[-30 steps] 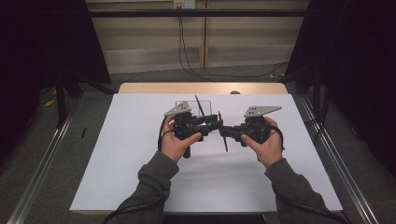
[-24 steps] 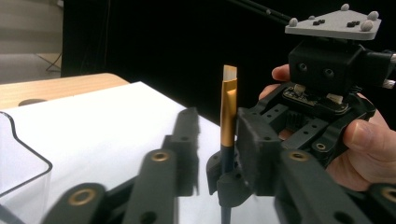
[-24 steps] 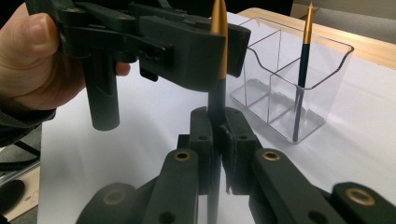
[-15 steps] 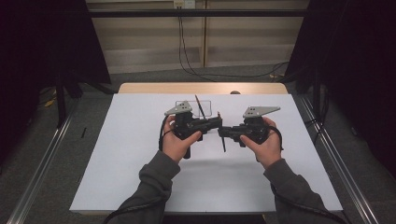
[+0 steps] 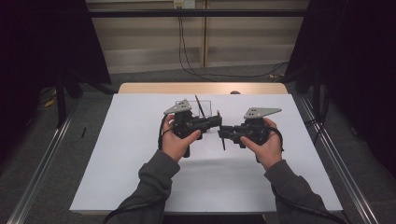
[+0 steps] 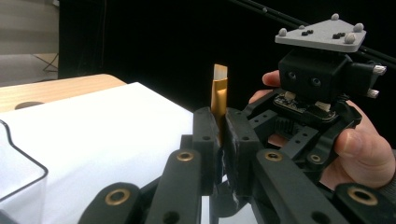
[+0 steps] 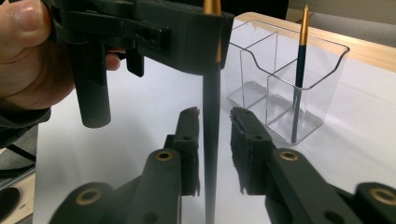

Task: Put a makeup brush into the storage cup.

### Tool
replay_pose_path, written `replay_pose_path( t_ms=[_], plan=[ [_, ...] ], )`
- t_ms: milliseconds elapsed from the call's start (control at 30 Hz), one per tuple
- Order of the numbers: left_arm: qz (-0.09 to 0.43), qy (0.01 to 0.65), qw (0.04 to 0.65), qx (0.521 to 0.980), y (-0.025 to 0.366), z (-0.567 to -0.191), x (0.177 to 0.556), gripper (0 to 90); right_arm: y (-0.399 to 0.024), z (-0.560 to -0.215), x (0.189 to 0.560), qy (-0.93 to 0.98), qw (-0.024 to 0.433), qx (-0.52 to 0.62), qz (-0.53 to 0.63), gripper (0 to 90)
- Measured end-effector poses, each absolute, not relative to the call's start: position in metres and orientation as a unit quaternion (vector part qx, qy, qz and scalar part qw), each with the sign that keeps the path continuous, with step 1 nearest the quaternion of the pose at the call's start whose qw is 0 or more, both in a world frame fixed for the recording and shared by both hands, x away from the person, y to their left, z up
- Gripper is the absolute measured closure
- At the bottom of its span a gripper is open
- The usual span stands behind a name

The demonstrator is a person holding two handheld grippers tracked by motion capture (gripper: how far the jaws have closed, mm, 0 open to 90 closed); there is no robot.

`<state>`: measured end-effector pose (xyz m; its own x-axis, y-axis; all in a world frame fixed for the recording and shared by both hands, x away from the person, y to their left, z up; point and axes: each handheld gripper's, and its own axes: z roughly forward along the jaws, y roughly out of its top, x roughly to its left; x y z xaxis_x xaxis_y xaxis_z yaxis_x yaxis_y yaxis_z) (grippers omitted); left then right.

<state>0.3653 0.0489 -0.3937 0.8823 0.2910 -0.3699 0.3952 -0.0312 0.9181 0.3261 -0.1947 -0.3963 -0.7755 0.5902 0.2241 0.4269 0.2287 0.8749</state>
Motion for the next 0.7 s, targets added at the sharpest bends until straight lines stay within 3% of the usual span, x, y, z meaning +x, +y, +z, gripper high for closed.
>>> replay_pose_path(
  t_ms=[700],
  plan=[
    [-0.025, 0.241, 0.656, 0.715, 0.0565, -0.3881, 0.3693, 84.1, -0.2011, -0.3976, 0.3229, 0.779, 0.103, 0.325, 0.527, 27.7]
  ],
)
